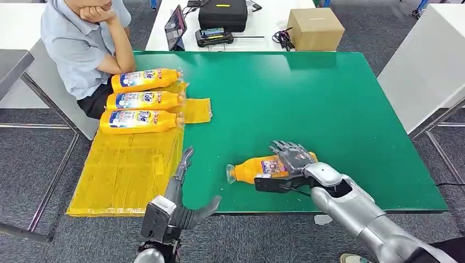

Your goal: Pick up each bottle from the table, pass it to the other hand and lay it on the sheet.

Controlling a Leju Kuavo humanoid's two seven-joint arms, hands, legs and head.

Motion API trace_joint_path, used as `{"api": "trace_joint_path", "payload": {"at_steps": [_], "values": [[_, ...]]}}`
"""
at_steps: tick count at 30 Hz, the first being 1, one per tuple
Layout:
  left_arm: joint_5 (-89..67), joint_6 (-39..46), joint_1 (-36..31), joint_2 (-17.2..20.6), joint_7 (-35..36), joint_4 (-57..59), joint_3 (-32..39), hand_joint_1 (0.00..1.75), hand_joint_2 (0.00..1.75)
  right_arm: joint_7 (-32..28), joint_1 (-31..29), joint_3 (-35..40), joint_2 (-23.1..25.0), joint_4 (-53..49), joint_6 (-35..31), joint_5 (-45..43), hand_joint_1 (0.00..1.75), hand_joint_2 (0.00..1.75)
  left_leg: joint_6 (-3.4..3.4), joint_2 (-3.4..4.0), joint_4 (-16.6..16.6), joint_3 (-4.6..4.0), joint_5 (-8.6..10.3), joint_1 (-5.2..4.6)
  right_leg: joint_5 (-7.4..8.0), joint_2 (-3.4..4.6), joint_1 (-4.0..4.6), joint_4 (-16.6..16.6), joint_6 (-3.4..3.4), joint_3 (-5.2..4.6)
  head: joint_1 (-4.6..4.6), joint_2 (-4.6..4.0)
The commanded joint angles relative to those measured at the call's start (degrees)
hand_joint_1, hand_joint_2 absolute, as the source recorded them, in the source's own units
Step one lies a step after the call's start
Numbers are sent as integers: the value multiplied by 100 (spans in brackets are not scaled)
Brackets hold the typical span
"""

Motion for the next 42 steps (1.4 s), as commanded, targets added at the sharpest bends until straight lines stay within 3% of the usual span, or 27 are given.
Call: {"api": "trace_joint_path", "payload": {"at_steps": [1, 15, 27, 28, 29, 31, 42], "values": [[34, -39, 40, 194, 67, -7, -22, 0, 175, 34, -33, 199, -436, -501, 64, 14, 0, 175, -10, 8, 2, 23, -12, 3, -11, 4, 4, 0, -13, 22, 0, 0], [93, 44, 130, 278, 97, -67, -47, 0, 175, 237, 617, -200, -1136, -1078, 1, 127, 0, 175, -6, -2, -1, 12, -6, -1, -7, -5, 1, -1, -9, 13, -2, 0], [155, 25, 33, 256, 110, 101, -72, 0, 175, 119, 795, -583, -908, -787, 129, -133, 0, 175, -6, 5, -4, 14, -5, 2, -2, 3, 4, -6, -9, 12, 0, 0], [163, 18, -1, 247, 106, 145, -75, 0, 175, 78, 813, -661, -837, -676, 117, -206, 19, 175, -11, 14, 0, 29, -15, 5, -8, 10, 8, -5, -15, 26, -2, 0], [164, 18, -18, 238, 104, 170, -73, 0, 175, 52, 851, -727, -775, -588, 73, -227, 138, 175, -5, 6, -3, 14, -6, 1, -2, 4, 3, -6, -8, 12, 0, 0], [159, 27, -33, 222, 82, 180, -66, 0, 175, 7, 913, -825, -652, -420, -87, -172, 175, 175, -7, 7, -6, 21, -7, 3, -2, 4, 5, -10, -11, 20, 0, 0], [143, 62, -156, 182, -26, 260, -49, 0, 175, -549, 1336, -1553, -269, 9, -367, -557, 175, 175, -11, 2, -9, 35, -8, 8, -4, -2, 10, -15, -15, 36, 0, 0]]}}
